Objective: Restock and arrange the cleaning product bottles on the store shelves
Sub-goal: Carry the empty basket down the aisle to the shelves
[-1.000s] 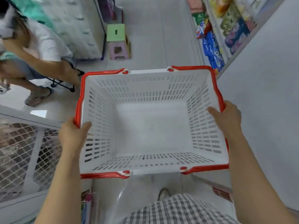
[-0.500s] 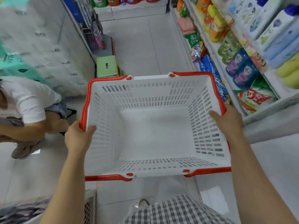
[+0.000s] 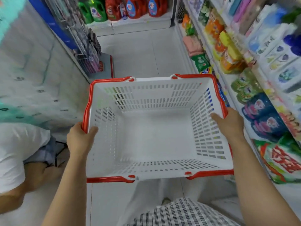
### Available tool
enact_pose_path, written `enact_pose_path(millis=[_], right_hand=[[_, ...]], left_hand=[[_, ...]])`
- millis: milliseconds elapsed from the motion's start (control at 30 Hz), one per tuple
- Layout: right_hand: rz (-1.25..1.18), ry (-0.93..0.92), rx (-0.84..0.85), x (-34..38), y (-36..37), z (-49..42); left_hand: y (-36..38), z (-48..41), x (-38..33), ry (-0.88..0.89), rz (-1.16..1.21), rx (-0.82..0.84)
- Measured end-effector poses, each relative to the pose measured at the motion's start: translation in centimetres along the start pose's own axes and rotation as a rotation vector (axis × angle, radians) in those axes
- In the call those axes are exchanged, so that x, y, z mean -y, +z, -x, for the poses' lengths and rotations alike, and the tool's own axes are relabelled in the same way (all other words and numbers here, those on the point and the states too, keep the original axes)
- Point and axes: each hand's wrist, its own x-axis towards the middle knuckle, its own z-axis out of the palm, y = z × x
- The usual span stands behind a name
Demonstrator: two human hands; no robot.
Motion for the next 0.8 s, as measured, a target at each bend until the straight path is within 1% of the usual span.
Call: enact_pose_path(millis=[200, 367, 433, 633, 800], right_hand=[[-0.013, 0.063, -0.047, 5.5, 2.0, -11.6], [0.000, 0.102, -0.074, 9.9, 2.6, -21.5], [-0.007, 0.134, -0.071, 11.7, 3.1, -25.8], [-0.021, 0.137, -0.063, 17.1, 4.2, -38.6], [-0.024, 0.160, -0.127, 20.3, 5.3, -47.2]], left_hand=[[4.1, -13.5, -8.1, 0.010, -0.013, 0.064], [7.9, -23.8, -15.9, 0.065, -0.025, 0.100], [9.6, -27.6, -18.9, 0.078, -0.035, 0.092], [14.1, -38.7, -27.4, 0.083, -0.042, 0.069], [17.8, -48.0, -33.9, 0.160, -0.081, 0.104]])
